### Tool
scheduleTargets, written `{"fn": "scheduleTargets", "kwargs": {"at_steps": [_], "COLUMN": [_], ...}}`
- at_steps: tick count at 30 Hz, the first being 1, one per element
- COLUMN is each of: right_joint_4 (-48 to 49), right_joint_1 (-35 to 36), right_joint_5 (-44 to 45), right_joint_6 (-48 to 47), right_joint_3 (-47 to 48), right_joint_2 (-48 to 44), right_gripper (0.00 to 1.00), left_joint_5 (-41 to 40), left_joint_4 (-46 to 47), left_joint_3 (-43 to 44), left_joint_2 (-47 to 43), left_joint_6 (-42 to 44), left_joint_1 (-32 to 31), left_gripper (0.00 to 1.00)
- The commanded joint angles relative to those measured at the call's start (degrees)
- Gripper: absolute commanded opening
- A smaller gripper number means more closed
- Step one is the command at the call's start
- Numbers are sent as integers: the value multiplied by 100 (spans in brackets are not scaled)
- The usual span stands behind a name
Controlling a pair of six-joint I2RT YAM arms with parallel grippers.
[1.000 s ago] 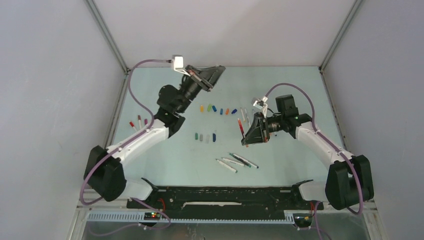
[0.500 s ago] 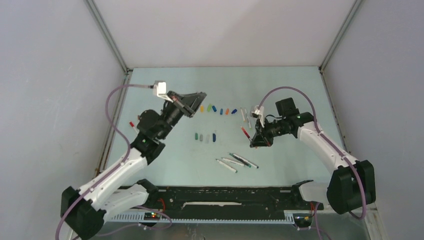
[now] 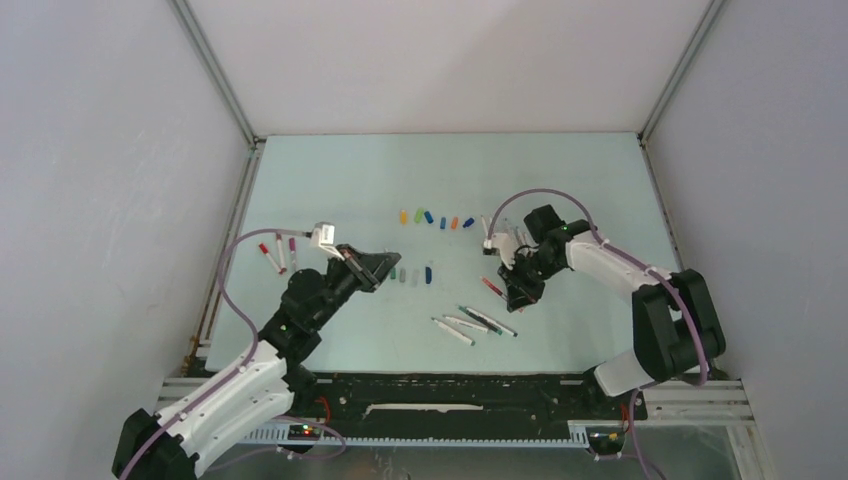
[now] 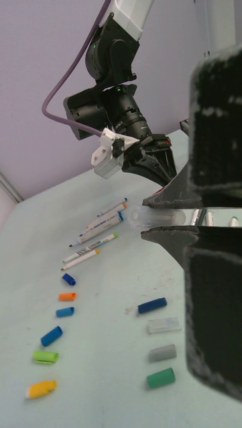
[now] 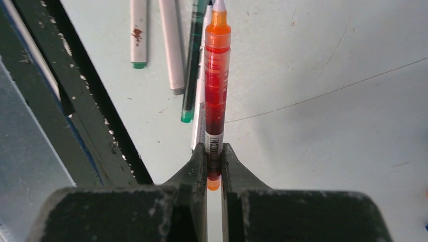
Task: Open the pen caps
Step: Place the pen at the center of the board.
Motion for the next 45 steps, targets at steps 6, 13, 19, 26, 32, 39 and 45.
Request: {"fn": "scheduleTargets", "kwargs": {"at_steps": [6,13,19,26,32,39,45], "right_joint_4": [198,205,122,104,61,20,-178], "right_joint_1": [186,265,279,282,282,290,292], "right_joint_5": [720,846,917,961,953,891,652], "right_joint_6": [438,533,575,630,640,609,477], "right_joint_3": [331,357,422,438,464,480,571], "right_joint_2": [642,849,1054,1115,1139,1107,993], "right_gripper": [1,3,5,13,20,26,30], "left_joint_5": [129,273,324,453,667,771,870], "left_joint_4": [509,773,887,1030,1162,1233,1315], "left_joint_3": [-232,-294,-310,-318,-255,-222,-198], "left_joint_2": [342,638,759,891,1126,1254,1385], "left_joint_6": [-387,-499,-556,-631,-713,-759,-796], "left_joint_1": [41,34,36,29,30,33,13], "left_gripper": [0,0,0,0,0,0,0]}}
